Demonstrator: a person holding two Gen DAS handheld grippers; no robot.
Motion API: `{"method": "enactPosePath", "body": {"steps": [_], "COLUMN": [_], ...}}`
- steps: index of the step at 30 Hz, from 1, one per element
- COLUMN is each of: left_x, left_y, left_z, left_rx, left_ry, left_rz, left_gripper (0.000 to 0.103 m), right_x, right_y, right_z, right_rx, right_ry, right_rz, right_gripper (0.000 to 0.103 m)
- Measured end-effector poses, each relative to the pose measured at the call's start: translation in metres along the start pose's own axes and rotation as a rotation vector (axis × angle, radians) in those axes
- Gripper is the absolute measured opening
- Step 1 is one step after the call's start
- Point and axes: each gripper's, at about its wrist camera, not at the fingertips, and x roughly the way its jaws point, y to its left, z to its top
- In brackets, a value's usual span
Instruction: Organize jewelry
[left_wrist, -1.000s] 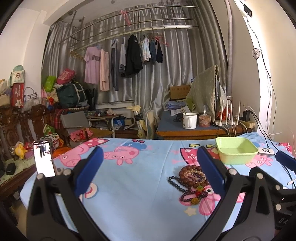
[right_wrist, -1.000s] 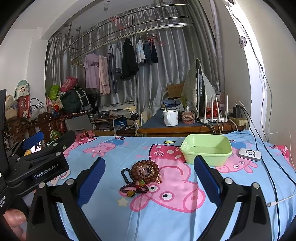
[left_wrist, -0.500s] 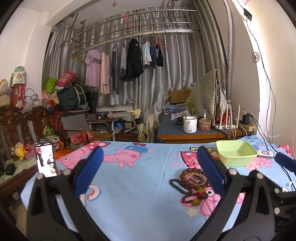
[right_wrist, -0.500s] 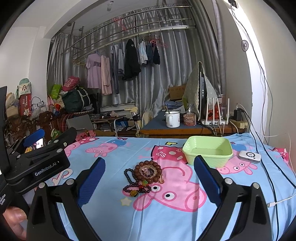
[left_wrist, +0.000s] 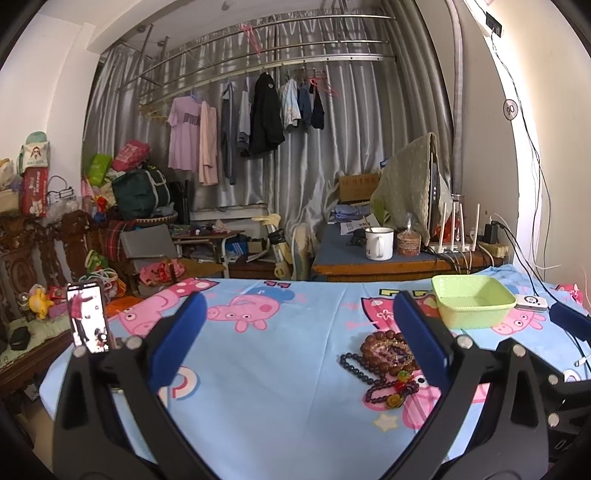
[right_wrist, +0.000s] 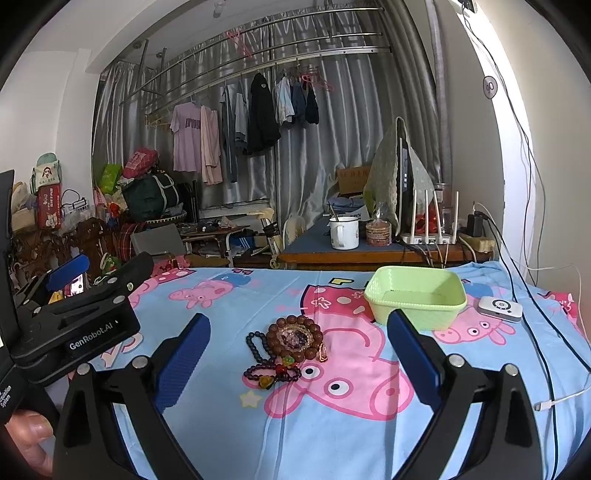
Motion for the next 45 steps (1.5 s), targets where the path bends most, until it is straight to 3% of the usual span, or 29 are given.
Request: {"method": "enactPosePath", "body": {"steps": [6, 12, 14, 16, 19, 21, 24, 31, 33, 36, 45], "left_x": [0.019, 0.045, 0.055, 0.063, 0.081, 0.093, 0.111, 0.138, 0.143, 0.157, 0.229], "left_y": [0.033, 0.082, 0.086, 0.083, 0.074, 0.065, 0.051, 0.028, 0.021, 0.012, -0.011], "left_z": [-0.007, -0.018, -0.024, -0.029, -0.037, -0.042, -0.046, -0.053, -0.056, -0.058, -0.051], "left_rx": [-0.041, -0.142, -0.144, -0.144, -0.14, -0.134, -0.107, -0.093, -0.083, -0.066, -0.022], "left_ry": [0.079, 0.22, 0.262, 0.292, 0.354, 0.384, 0.41, 0.46, 0.467, 0.502, 0.621], "left_rz": [-0.005, -0.114, -0.14, -0.162, -0.215, -0.247, -0.279, -0.403, -0.451, -0.47, -0.519], "left_gripper": [0.097, 0.096, 0.091, 0.084, 0.077, 0.076, 0.074, 0.072, 0.065, 0.06, 0.06], "right_x": [0.012, 0.031, 0.041, 0.051, 0.066, 0.078, 0.094, 0.109, 0.114, 0.126, 0.171], "right_y": [-0.006, -0.019, -0.025, -0.029, -0.038, -0.044, -0.049, -0.044, -0.044, -0.045, -0.062], "right_z": [-0.008, -0.02, -0.025, -0.028, -0.032, -0.035, -0.037, -0.038, -0.037, -0.035, -0.013], "right_rx": [0.007, 0.007, 0.013, 0.015, 0.03, 0.054, 0.068, 0.05, 0.036, 0.031, 0.065], "right_ry": [0.062, 0.147, 0.188, 0.223, 0.282, 0.327, 0.376, 0.425, 0.435, 0.458, 0.492], "right_rz": [-0.006, -0.015, -0.006, -0.004, 0.025, 0.052, 0.086, 0.134, 0.142, 0.161, 0.205], "right_gripper": [0.067, 0.067, 0.064, 0.057, 0.039, 0.026, 0.016, 0.014, 0.011, 0.001, 0.0]}}
